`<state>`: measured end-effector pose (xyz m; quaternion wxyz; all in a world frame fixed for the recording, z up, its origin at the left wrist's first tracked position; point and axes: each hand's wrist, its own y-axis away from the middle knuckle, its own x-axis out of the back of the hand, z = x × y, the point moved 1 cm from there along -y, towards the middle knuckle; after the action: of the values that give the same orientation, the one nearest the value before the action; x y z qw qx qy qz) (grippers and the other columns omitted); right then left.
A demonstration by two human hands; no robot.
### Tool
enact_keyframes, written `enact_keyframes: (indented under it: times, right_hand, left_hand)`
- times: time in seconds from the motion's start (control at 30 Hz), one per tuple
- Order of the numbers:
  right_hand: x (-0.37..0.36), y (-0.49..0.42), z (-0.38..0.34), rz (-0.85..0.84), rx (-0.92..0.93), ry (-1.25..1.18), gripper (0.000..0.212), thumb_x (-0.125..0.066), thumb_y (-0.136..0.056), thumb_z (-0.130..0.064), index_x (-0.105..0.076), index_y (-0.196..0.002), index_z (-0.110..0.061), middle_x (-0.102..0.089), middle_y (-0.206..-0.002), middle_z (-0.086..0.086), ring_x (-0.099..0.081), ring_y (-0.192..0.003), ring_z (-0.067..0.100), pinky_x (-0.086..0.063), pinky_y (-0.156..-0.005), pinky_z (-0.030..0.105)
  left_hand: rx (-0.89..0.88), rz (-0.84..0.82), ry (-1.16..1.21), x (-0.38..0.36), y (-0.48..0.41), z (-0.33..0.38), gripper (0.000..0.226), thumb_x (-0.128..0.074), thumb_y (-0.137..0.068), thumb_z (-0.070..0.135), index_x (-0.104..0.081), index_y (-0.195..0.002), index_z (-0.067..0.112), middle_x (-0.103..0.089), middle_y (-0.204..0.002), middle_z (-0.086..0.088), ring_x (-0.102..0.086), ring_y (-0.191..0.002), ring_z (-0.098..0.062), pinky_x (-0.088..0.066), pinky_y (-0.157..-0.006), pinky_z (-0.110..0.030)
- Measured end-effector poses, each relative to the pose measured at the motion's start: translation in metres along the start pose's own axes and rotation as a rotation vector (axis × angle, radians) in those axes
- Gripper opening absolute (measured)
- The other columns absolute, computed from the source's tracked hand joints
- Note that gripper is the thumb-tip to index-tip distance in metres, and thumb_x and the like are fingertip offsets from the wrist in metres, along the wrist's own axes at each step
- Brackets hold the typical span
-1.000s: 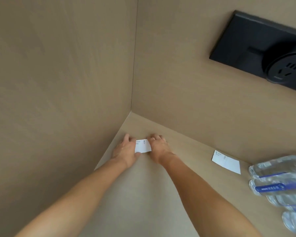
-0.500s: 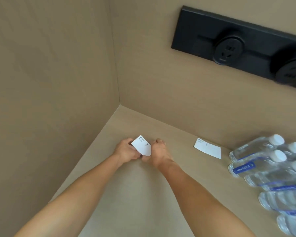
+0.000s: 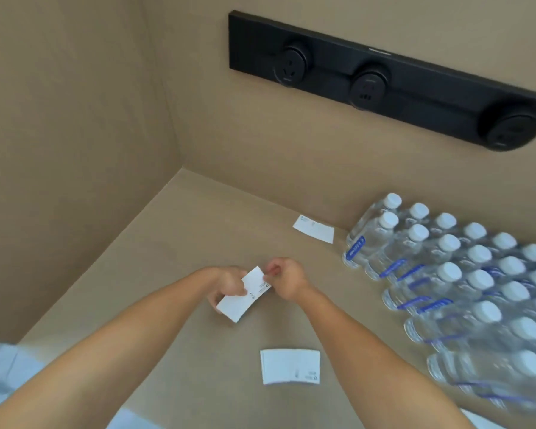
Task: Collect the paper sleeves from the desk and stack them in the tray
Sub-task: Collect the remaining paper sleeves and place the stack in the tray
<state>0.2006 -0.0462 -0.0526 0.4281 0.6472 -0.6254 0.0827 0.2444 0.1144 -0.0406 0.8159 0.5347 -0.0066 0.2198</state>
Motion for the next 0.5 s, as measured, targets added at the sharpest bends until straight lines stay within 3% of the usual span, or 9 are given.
enact_keyframes:
  times: [0.03, 0.07, 0.13, 0.2, 0.27, 0.43, 0.5]
  right_hand:
    - [0.003, -0.001, 0.003, 0.018, 0.018, 0.007, 0.010, -0.067, -0.087, -0.008, -0.069, -0.084, -0.017, -0.061, -0.074, -0.002, -0.057, -0.075, 0.019, -0.048, -0.069, 0.024]
    - [0.003, 0.002, 0.007, 0.021, 0.007, 0.022, 0.021, -0.067, -0.087, -0.007, -0.064, -0.070, -0.020, -0.058, -0.066, -0.005, -0.056, -0.069, 0.019, -0.048, -0.063, 0.023]
    - [0.009, 0.009, 0.016, -0.036, -0.056, -0.054, 0.031, -0.065, -0.088, -0.006, -0.058, -0.062, -0.021, -0.057, -0.062, -0.002, -0.056, -0.058, 0.020, -0.051, -0.060, 0.026]
    - [0.018, 0.024, 0.030, -0.062, -0.099, -0.106, 0.030, -0.062, -0.091, -0.005, -0.056, -0.064, -0.018, -0.058, -0.062, 0.003, -0.056, -0.050, 0.019, -0.054, -0.061, 0.030]
    - [0.024, 0.038, 0.046, -0.057, -0.141, -0.156, 0.028, -0.059, -0.093, -0.005, -0.055, -0.066, -0.014, -0.059, -0.062, 0.005, -0.056, -0.048, 0.016, -0.053, -0.056, 0.026]
    - [0.024, 0.069, 0.070, -0.052, -0.208, -0.274, 0.014, -0.059, -0.091, 0.002, -0.052, -0.084, -0.008, -0.059, -0.066, 0.008, -0.054, -0.049, 0.018, -0.050, -0.057, 0.029]
    - [0.018, 0.078, 0.075, -0.085, -0.168, -0.298, 0.026, -0.067, -0.083, 0.006, -0.051, -0.097, -0.009, -0.063, -0.077, 0.006, -0.059, -0.060, 0.020, -0.052, -0.058, 0.031]
  left_hand:
    - [-0.028, 0.018, -0.016, -0.001, -0.001, 0.001, 0.031, -0.046, -0.101, 0.014, -0.052, -0.129, 0.025, -0.062, -0.113, -0.007, -0.062, -0.099, -0.027, -0.056, -0.081, -0.044]
    - [-0.066, 0.048, -0.016, -0.004, -0.003, 0.000, 0.030, -0.048, -0.101, 0.014, -0.053, -0.128, 0.025, -0.064, -0.118, -0.008, -0.063, -0.102, -0.027, -0.056, -0.085, -0.045]
    - [-0.121, 0.119, 0.033, -0.012, -0.005, -0.001, 0.022, -0.054, -0.099, 0.015, -0.057, -0.119, 0.022, -0.064, -0.119, -0.008, -0.065, -0.103, -0.027, -0.056, -0.086, -0.045]
    - [-0.171, 0.166, 0.098, -0.028, -0.001, 0.000, 0.016, -0.063, -0.093, 0.013, -0.057, -0.107, 0.019, -0.062, -0.111, -0.008, -0.063, -0.091, -0.025, -0.056, -0.073, -0.038]
    - [-0.219, 0.227, 0.119, -0.044, 0.003, -0.001, 0.028, -0.072, -0.085, 0.006, -0.056, -0.105, 0.018, -0.060, -0.105, -0.008, -0.061, -0.085, -0.023, -0.055, -0.065, -0.033]
    - [-0.343, 0.406, -0.111, -0.076, 0.008, -0.003, 0.052, -0.084, -0.068, 0.010, -0.057, -0.111, 0.017, -0.057, -0.106, 0.000, -0.058, -0.087, -0.018, -0.050, -0.066, -0.027]
    - [-0.347, 0.455, -0.204, -0.089, 0.007, -0.006, 0.051, -0.082, -0.069, 0.016, -0.058, -0.113, 0.019, -0.058, -0.110, 0.001, -0.056, -0.091, -0.016, -0.046, -0.069, -0.025]
